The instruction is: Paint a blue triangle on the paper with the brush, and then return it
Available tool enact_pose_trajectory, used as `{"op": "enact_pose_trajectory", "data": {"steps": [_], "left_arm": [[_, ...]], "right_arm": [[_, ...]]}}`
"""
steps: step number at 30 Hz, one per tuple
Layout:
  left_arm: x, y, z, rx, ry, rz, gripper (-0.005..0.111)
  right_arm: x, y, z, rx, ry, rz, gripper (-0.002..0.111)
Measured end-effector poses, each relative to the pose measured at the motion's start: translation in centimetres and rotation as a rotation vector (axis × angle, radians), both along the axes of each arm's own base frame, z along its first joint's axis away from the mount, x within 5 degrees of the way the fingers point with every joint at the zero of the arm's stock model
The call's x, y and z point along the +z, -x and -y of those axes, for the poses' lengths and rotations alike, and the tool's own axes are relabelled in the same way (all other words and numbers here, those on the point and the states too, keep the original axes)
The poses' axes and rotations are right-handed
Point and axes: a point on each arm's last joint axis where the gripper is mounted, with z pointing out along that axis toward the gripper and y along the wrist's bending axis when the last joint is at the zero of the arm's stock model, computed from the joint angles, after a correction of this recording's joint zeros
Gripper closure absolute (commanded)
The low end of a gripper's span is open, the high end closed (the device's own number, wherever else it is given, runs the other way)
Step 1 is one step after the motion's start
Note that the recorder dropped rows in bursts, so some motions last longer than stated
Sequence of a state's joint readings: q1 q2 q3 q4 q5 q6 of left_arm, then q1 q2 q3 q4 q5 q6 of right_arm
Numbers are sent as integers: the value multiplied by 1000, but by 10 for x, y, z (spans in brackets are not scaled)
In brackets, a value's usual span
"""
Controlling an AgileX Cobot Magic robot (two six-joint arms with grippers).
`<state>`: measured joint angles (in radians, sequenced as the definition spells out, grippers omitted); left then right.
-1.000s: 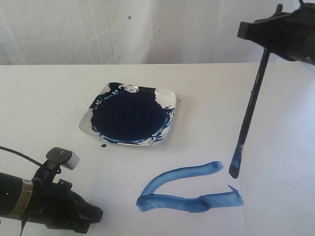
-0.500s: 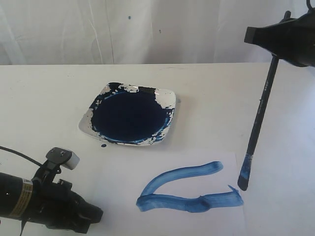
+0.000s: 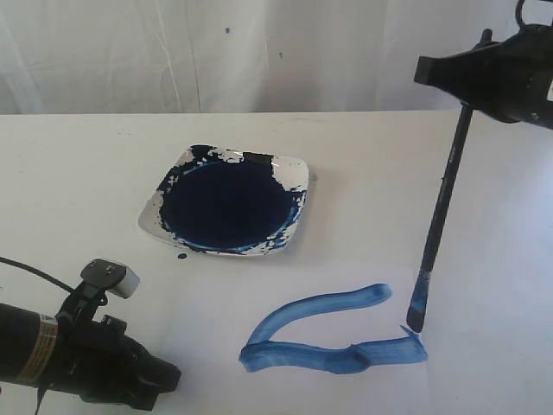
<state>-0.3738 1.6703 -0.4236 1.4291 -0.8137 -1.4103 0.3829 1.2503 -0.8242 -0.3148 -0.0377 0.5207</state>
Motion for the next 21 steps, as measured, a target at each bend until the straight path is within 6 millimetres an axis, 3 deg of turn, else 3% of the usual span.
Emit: {"op": "enact_pose_trajectory", "data": {"steps": [12,21], "left_arm": [[0,0,0,0,0,0,107],[0,0,0,0,0,0,107]], "right_arm": [[-31,-23,-12,27,14,-44,108],[-40,-28,-15,34,18,-58,108]]}}
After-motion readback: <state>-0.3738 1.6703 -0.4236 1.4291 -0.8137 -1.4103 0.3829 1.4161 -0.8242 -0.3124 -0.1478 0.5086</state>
